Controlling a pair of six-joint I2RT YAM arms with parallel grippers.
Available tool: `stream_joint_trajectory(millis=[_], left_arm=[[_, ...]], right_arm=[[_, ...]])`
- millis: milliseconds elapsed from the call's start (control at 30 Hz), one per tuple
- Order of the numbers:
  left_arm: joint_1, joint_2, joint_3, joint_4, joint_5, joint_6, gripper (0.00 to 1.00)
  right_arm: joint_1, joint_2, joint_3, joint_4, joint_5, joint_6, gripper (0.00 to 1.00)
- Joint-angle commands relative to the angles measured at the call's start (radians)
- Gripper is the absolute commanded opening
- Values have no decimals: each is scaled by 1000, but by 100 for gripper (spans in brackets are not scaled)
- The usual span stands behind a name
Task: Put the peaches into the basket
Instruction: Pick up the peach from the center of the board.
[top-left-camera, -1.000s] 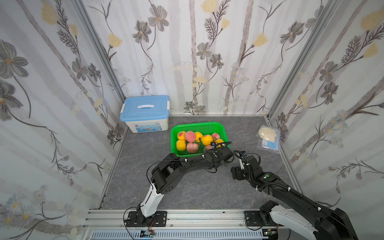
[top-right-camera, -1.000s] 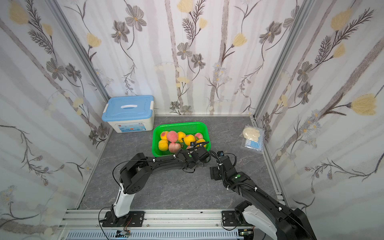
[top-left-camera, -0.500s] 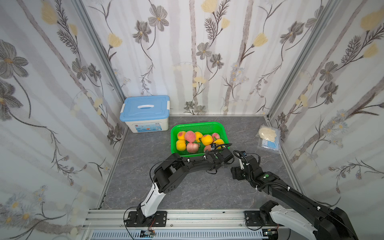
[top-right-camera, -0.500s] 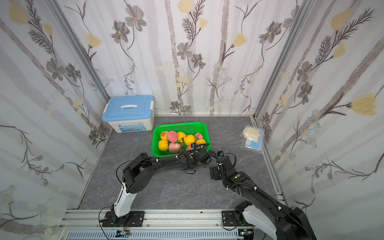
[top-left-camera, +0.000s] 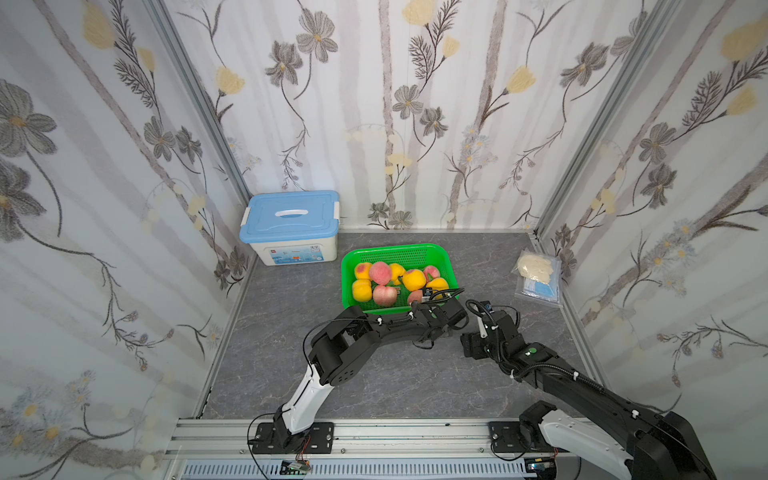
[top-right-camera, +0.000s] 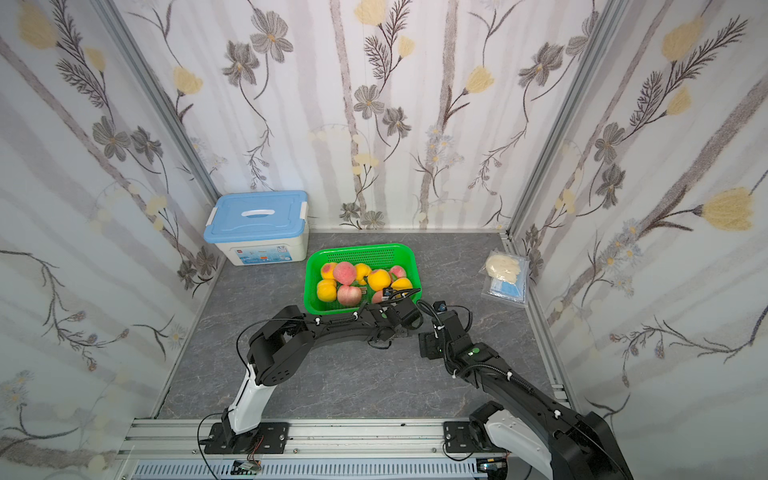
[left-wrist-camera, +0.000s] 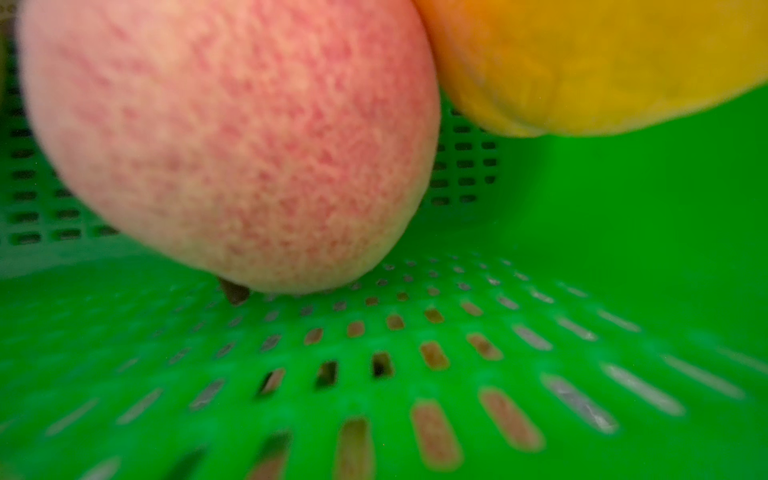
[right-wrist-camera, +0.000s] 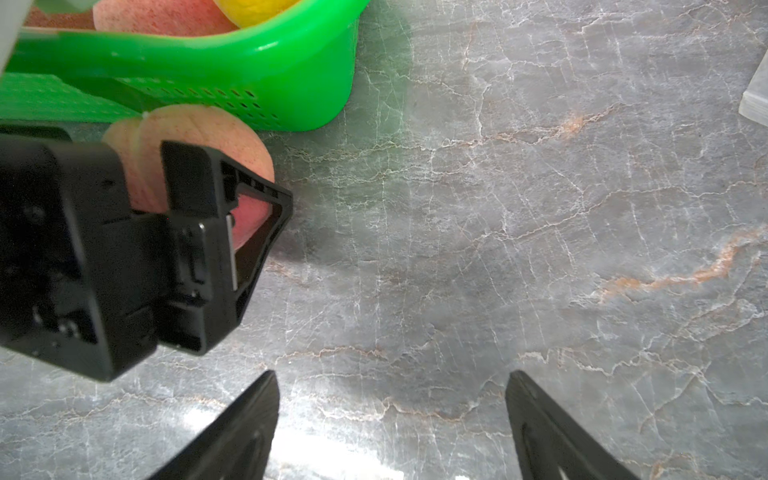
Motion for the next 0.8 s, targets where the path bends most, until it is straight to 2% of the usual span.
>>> stream_joint_trajectory(millis=[0, 267, 567, 767], left_arm=[[0, 4, -5, 11, -9, 6, 84], [-2, 3, -15, 40, 13, 25, 71], [-13, -2, -25, 48, 11, 36, 66], [-18, -4, -31, 58, 15, 44, 66]], right_arm=[[1, 3, 6, 19, -2, 10, 86], [0, 7, 5, 21, -3, 9, 86], [1, 4, 6, 20, -4, 8, 86], [1, 5, 7, 20, -4, 10, 86]])
